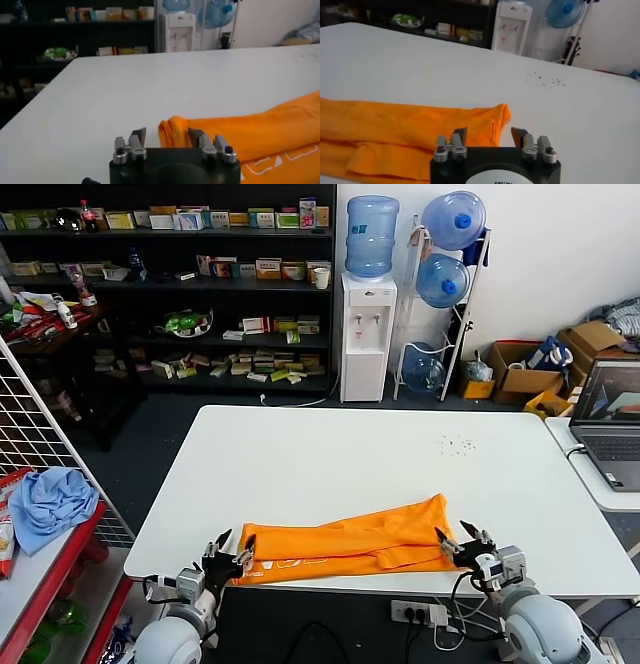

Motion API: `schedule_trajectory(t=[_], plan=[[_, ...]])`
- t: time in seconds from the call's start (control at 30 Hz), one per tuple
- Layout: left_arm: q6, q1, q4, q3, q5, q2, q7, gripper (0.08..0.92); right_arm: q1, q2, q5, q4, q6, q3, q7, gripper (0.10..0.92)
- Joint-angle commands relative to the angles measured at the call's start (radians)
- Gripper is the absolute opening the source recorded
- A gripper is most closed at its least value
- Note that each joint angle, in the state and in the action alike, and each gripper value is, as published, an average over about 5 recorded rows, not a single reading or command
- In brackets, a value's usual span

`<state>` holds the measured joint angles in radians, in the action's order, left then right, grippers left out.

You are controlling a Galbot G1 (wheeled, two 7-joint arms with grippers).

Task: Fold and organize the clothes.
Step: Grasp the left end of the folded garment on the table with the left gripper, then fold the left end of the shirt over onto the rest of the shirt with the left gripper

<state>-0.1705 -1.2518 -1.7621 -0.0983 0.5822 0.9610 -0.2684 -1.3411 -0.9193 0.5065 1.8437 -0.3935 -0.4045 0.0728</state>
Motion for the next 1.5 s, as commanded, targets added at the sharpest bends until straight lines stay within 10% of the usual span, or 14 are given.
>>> schedule_trajectory(t=[0.03,0.17,0.87,1.5], plan=[[-0.063,-0.007,0.002,0.0,0.124,0.02,-0.013,0.712,-0.017,0.002,0.006,0.02,0.002,-0.007,0.006,0.757],[-0.091,-0.009,0.007,0.003,0.124,0.023,-0.016,0.716,-0.02,0.004,0.011,0.033,0.0,-0.009,0.01,0.816],[-0.09,0.071,0.039,-0.002,0.104,-0.014,0.001,0.137,-0.01,-0.015,0.024,0.044,0.027,-0.021,0.037,0.823],[-0.133,0.257,0.192,-0.167,0.126,-0.298,0.008,0.124,-0.004,-0.06,-0.003,0.044,0.106,-0.031,0.042,0.823]])
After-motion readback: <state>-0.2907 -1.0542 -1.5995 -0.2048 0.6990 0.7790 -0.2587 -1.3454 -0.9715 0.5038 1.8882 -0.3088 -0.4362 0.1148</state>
